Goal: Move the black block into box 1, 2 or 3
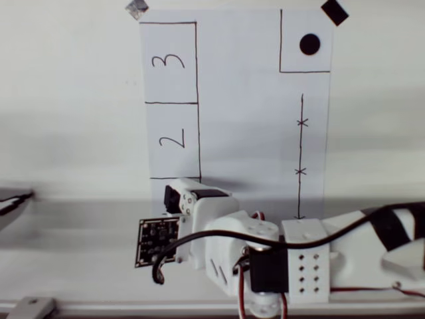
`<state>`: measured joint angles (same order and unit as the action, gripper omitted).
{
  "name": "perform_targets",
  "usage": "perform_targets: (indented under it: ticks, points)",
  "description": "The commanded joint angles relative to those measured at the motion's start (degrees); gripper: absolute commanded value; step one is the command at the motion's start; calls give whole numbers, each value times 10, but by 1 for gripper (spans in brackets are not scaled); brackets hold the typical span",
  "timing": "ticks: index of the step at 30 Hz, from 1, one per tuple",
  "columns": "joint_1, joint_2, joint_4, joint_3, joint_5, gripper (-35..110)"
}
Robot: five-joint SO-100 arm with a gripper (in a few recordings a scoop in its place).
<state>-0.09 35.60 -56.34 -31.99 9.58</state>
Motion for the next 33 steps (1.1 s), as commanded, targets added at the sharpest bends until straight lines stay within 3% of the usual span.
perform_targets:
  ticks: [1,18,33]
  points:
    - [-5,15,8,24,7,1]
    - [-41,11,9,10,11,1]
    - [-47,-11,22,21,5,14]
